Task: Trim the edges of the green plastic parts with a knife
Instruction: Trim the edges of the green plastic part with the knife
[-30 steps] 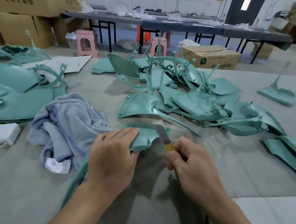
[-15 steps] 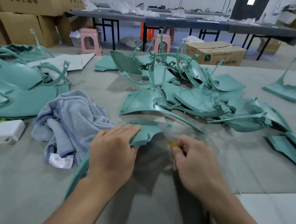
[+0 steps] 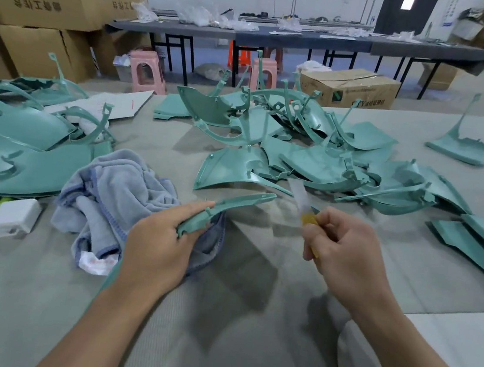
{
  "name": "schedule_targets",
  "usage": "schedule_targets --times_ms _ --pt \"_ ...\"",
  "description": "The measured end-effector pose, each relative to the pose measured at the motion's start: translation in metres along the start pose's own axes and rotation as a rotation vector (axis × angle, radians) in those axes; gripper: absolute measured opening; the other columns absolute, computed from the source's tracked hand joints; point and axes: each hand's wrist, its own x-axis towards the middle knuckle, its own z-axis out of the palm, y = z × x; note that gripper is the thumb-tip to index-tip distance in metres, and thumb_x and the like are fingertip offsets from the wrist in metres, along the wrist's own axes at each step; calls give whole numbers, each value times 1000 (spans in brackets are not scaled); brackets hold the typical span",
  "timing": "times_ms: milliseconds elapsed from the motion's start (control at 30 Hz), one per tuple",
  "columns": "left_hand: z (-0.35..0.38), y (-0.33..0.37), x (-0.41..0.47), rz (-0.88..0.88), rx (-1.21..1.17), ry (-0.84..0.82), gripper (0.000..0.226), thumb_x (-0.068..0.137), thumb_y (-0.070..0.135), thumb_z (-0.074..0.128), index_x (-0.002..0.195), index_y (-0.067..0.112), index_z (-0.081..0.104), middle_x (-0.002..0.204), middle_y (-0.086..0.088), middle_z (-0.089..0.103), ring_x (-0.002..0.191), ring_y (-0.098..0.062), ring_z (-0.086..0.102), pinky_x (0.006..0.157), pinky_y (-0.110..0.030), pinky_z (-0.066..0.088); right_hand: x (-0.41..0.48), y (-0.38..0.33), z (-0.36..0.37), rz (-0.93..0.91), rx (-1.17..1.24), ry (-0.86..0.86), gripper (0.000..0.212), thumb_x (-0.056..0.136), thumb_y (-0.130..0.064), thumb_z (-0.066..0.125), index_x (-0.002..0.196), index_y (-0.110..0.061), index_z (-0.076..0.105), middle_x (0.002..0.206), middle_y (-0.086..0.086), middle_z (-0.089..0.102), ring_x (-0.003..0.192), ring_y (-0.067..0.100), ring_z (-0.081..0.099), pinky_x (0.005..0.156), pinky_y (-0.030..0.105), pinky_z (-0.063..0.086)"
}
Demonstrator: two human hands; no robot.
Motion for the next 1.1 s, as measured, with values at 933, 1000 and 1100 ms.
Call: schedule_targets --times_ms 933,1000,1100 --pt "8 -6 3 61 38 -31 37 89 16 71 117 39 73 113 37 59 111 20 46 92 7 28 14 18 10 22 -8 -134 31 93 -15 66 63 -14 57 51 6 54 47 11 40 51 31 35" --pt "8 -6 2 56 32 -35 36 90 19 69 118 41 72 109 44 56 109 27 46 91 7 28 19 26 9 88 -136 -72 30 93 -20 67 65 -14 59 52 4 56 46 9 41 53 31 37" --pt "5 -4 1 -10 -32 -37 37 91 23 69 112 54 68 93 56 53 99 34 46 85 6 32 18 28 5 125 -54 -18 27 94 -22 67 68 -18 60 50 0 55 46 10 42 54 32 36"
